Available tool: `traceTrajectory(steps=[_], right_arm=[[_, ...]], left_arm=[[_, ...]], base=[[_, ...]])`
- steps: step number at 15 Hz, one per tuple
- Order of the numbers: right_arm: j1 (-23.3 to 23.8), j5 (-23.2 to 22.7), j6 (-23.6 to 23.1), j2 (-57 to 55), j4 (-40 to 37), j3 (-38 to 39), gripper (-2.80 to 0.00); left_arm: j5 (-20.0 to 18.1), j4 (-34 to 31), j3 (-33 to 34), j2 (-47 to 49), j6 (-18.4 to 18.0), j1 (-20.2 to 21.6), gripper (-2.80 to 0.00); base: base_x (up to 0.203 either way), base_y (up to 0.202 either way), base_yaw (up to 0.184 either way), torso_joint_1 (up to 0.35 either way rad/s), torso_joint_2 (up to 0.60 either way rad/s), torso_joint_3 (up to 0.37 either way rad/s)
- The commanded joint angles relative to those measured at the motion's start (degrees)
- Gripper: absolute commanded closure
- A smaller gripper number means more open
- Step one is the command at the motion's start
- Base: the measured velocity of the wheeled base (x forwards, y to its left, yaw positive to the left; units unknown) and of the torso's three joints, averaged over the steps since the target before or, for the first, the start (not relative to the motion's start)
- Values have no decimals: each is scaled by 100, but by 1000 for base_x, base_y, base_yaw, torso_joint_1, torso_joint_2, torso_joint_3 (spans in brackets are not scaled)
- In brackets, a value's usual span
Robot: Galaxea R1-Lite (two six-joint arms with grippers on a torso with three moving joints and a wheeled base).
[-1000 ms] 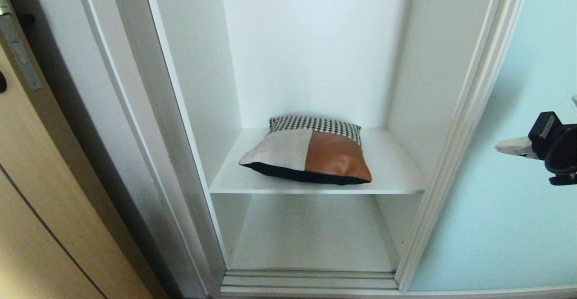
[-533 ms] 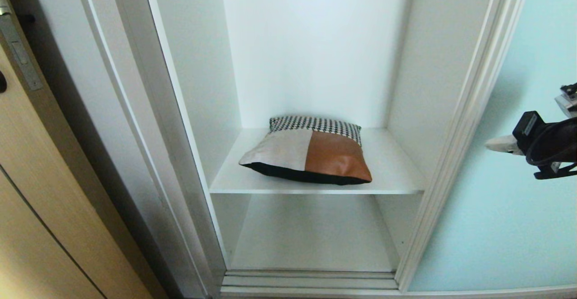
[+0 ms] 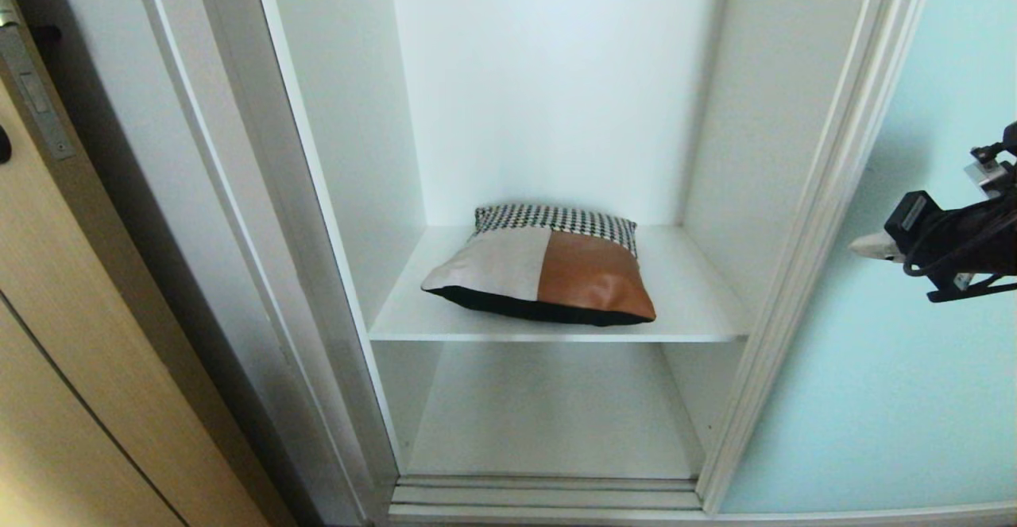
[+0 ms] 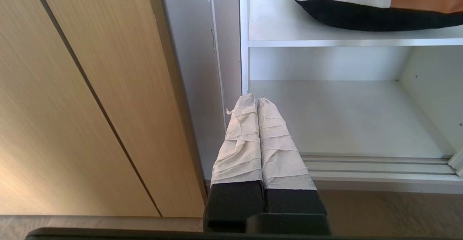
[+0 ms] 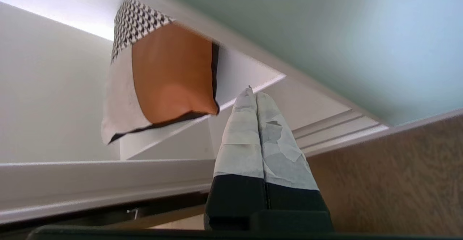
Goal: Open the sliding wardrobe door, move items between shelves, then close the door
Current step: Close the door
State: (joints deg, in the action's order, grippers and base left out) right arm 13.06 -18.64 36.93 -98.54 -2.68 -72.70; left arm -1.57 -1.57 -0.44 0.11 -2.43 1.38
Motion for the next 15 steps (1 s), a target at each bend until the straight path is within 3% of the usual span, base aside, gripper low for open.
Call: traceTrajectory(steps=[1,15], right_arm=[[-66,182,25,-205,-4,-156,0],[-165,688,34,-781,-4,-755,0]], left_arm=[[-1,-1,0,15,-4,3,0],[-1,-1,0,15,-4,3,0]], base=[[0,0,0,0,0,0],[0,0,0,0,0,0]])
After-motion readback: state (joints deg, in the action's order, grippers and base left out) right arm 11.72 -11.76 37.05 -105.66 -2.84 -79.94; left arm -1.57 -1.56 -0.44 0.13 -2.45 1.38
